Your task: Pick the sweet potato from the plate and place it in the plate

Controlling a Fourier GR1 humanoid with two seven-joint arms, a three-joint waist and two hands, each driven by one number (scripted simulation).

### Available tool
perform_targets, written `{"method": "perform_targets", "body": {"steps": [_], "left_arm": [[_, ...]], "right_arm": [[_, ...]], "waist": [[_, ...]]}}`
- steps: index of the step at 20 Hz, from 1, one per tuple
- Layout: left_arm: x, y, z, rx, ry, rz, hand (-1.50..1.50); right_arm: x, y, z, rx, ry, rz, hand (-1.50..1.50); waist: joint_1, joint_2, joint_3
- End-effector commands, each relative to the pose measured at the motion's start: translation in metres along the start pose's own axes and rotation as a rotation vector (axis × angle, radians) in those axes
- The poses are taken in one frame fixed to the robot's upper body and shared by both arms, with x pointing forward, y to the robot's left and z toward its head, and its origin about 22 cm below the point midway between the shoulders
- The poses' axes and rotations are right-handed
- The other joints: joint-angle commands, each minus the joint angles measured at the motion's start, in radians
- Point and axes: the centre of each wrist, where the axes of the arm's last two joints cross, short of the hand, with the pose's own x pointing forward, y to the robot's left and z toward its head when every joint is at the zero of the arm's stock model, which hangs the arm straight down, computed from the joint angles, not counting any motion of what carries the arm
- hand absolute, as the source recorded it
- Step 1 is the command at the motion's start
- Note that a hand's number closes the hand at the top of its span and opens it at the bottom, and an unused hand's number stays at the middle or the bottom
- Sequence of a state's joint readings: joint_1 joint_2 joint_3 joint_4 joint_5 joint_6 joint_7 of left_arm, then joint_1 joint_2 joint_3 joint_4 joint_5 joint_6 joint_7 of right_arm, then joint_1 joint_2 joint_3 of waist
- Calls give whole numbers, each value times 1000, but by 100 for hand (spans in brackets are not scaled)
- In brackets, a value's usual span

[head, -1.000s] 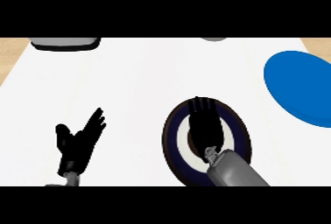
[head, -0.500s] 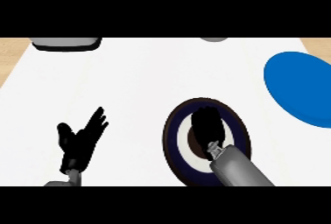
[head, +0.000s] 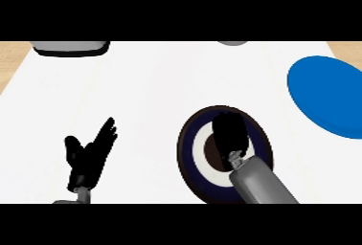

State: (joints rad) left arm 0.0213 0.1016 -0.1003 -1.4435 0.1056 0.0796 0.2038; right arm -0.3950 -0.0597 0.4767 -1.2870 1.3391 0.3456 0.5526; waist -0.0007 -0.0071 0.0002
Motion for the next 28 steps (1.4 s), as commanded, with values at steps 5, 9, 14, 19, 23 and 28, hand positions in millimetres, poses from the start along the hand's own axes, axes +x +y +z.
{"method": "perform_targets", "body": {"steps": [5, 9, 14, 19, 23, 28], "left_arm": [[-2, -2, 1, -21, 9, -9, 0], [8, 2, -7, -15, 19, -11, 0], [8, -5, -7, -7, 14, -2, 0], [-7, 3, -4, -11, 27, -7, 0], [-1, -6, 14, 3, 26, 3, 0], [16, 18, 10, -5, 23, -8, 0]], "right_arm": [[-18, -38, -2, -299, 239, -617, 150], [-11, -56, -1, -580, 252, -658, 150], [-16, -53, 7, -737, 367, -792, 150], [-46, -56, -4, -840, 511, -881, 150], [-99, -43, 8, -926, 556, -980, 150], [-160, -25, -3, -1031, 621, -984, 150]], "waist": [[24, 11, 3], [11, 11, 1], [0, 7, 0], [1, 9, 0], [2, 6, 1], [7, 9, 2]]}}
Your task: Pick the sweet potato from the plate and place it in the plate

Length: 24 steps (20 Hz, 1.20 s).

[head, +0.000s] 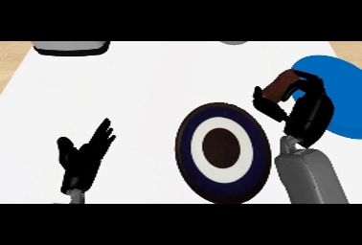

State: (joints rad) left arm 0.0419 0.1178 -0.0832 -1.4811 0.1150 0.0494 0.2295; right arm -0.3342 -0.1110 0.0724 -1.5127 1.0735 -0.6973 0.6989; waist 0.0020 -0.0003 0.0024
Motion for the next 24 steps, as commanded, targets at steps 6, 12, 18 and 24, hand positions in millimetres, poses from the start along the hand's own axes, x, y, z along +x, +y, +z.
{"method": "perform_targets", "body": {"steps": [6, 12, 18, 24], "left_arm": [[-2, -4, -8, -15, 17, 4, 0], [4, 0, -15, -2, 16, 4, 0], [-5, -12, -12, -29, -2, -5, 0], [0, -15, -8, -42, -9, -31, 0]], "right_arm": [[-84, -17, -93, -243, 59, 58, 150], [-118, -42, -146, -251, 60, 37, 150], [-156, -58, -172, -244, 55, 58, 150], [-199, -84, -178, -54, 278, 251, -150]], "waist": [[14, 8, 0], [17, 9, 0], [32, 14, 2], [63, 27, 1]]}}
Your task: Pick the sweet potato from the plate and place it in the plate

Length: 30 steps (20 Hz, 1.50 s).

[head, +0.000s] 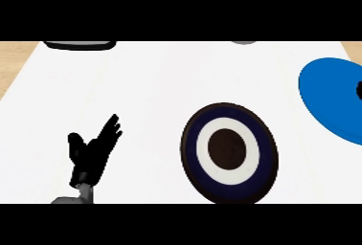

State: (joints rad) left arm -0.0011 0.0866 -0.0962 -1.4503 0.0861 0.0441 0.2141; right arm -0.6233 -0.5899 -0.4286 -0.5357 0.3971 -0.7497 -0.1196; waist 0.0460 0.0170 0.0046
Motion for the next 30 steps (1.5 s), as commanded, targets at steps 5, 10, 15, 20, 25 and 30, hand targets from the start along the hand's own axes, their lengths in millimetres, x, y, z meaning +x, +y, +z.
{"method": "perform_targets", "body": {"steps": [5, 10, 15, 20, 25, 30], "left_arm": [[-3, -18, -2, -35, 2, -1, 0], [8, -11, -10, -25, 19, -1, 0], [-1, -3, -12, 10, 8, 20, 0], [4, 19, -10, 3, 22, -4, 0], [1, 10, 6, 9, 31, 3, 0], [2, 28, -6, 32, 24, 18, 0]], "right_arm": [[-28, -6, -7, 269, 102, 68, -150], [-23, 0, -4, 270, 28, -122, -150], [-16, -7, -14, 135, -11, -348, -150], [-51, -33, -21, 83, 54, -404, -150], [-74, -55, -25, 217, 65, -515, -150], [-117, -83, -14, 359, 20, -524, -150]], "waist": [[27, 14, 4], [15, 15, 7], [-2, 11, 4], [-7, 7, 2], [-11, -4, 1], [-33, -9, -2]]}}
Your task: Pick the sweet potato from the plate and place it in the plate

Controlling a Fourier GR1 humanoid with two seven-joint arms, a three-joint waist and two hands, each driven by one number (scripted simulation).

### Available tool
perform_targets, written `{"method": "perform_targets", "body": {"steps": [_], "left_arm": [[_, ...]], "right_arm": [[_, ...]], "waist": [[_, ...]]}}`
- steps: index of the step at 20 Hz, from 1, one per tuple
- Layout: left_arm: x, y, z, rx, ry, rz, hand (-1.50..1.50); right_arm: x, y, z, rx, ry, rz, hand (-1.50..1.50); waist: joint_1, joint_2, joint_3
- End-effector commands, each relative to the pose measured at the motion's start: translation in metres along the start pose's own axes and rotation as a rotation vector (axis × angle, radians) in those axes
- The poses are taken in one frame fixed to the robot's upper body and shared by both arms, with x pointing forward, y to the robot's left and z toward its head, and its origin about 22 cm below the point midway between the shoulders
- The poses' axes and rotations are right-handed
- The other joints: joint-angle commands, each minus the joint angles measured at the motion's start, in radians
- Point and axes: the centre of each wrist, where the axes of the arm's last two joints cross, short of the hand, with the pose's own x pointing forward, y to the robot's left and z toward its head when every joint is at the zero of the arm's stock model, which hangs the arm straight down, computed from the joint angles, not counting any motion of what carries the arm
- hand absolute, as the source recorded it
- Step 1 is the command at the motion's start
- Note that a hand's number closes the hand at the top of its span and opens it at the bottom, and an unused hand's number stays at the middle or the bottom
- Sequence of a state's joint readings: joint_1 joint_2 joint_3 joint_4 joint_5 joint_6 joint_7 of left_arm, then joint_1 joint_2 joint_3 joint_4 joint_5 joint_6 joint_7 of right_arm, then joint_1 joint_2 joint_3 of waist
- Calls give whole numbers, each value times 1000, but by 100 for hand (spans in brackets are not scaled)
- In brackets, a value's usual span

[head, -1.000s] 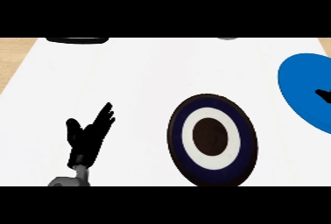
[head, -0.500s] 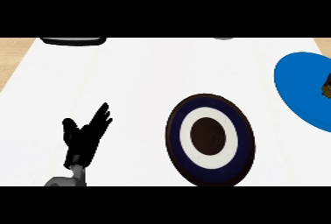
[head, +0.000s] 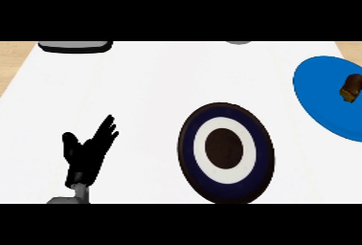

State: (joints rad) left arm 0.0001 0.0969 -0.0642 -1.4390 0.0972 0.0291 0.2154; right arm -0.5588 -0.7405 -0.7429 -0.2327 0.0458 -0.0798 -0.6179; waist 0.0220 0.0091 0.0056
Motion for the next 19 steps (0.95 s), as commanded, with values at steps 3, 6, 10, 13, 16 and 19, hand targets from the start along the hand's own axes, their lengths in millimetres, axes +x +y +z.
{"method": "perform_targets", "body": {"steps": [3, 6, 10, 13, 16, 19], "left_arm": [[-7, -1, 7, 4, 43, 14, 0], [6, 8, 4, -5, 33, 17, 0], [-11, 7, 8, 15, 36, 1, 0], [17, -5, 16, 20, 31, 9, 0], [-15, -14, -2, 26, 40, -2, 0], [4, 22, -1, 43, 41, 8, 0]], "right_arm": [[-22, -47, 21, 130, 4, -13, -150], [-43, -46, 42, 159, 6, 30, -150], [-42, -46, 45, 177, 5, 100, -150], [-48, -45, 53, 175, 2, 107, -150], [-71, -57, 84, 190, 0, 126, -150], [-55, -67, 79, 191, 15, 135, -150]], "waist": [[-13, -6, -4], [-20, -9, -5], [-23, -10, -6], [-19, -9, -5], [-25, -9, -6], [-28, -11, -7]]}}
